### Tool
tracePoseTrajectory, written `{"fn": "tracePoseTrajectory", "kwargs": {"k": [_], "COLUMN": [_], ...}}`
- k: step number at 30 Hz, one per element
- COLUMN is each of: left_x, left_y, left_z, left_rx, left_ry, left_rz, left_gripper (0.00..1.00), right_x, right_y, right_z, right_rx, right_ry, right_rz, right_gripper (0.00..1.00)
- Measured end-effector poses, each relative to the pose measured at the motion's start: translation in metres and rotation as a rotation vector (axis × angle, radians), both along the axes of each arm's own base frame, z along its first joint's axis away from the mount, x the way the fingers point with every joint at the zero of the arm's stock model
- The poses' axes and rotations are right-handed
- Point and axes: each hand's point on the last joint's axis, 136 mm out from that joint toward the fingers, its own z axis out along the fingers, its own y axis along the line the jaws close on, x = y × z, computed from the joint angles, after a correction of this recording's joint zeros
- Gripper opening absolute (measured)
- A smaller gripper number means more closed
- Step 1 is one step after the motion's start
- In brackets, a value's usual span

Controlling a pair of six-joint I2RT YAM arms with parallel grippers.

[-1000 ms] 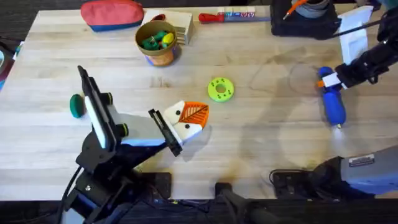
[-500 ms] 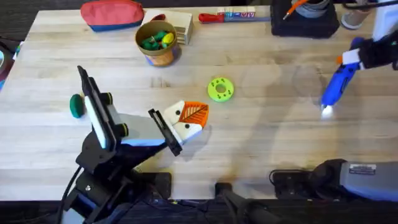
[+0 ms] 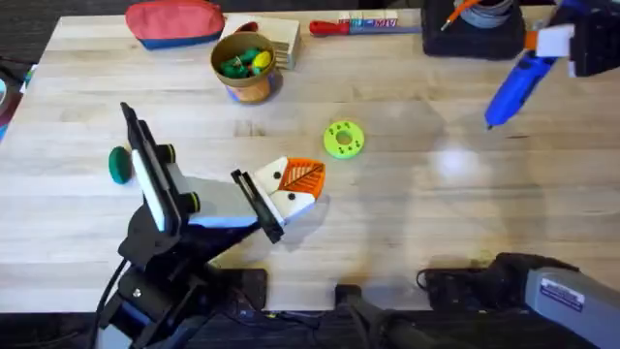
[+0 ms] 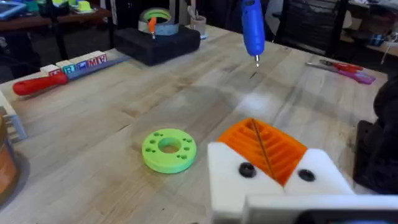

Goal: Pick up the gripper from the table and insert it into the empty holder that is missing its gripper. Then pick up a screw, insert it into the mounting hole, and use the screwdriver to tighten it. Finally, clean up the table by picking up the vegetable and placing it into the bucket.

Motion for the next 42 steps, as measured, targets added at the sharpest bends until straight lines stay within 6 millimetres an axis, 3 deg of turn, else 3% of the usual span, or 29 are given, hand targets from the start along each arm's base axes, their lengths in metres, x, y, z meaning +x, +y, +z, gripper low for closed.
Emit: {"fn": "tracePoseTrajectory", "kwargs": {"k": [1,2,13,18,19,22,23,35,42], "left_x": [0.000,0.000,0.000,0.000,0.000,0.000,0.000,0.000,0.000], "left_y": [0.000,0.000,0.000,0.000,0.000,0.000,0.000,0.000,0.000], "left_z": [0.000,0.000,0.000,0.000,0.000,0.000,0.000,0.000,0.000], "left_rx": [0.000,0.000,0.000,0.000,0.000,0.000,0.000,0.000,0.000], "left_ry": [0.000,0.000,0.000,0.000,0.000,0.000,0.000,0.000,0.000], "left_rz": [0.000,0.000,0.000,0.000,0.000,0.000,0.000,0.000,0.000], "left_gripper": [0.005,0.005,0.005,0.005,0.005,0.005,0.005,0.005,0.005], "right_x": [0.000,-0.001,-0.019,-0.029,-0.036,-0.042,-0.049,-0.086,-0.104], "right_y": [0.010,0.036,0.128,0.183,0.207,0.226,0.243,0.318,0.340], "right_z": [0.003,0.011,0.031,0.046,0.052,0.059,0.066,0.124,0.115], "right_rx": [0.003,0.014,0.098,0.143,0.165,0.185,0.206,0.376,0.437], "right_ry": [-0.011,-0.038,-0.209,-0.274,-0.298,-0.326,-0.353,-0.567,-0.565], "right_rz": [0.026,0.091,0.327,0.492,0.568,0.627,0.677,0.910,0.992], "right_gripper": [0.005,0.005,0.005,0.005,0.005,0.005,0.005,0.005,0.005]}}
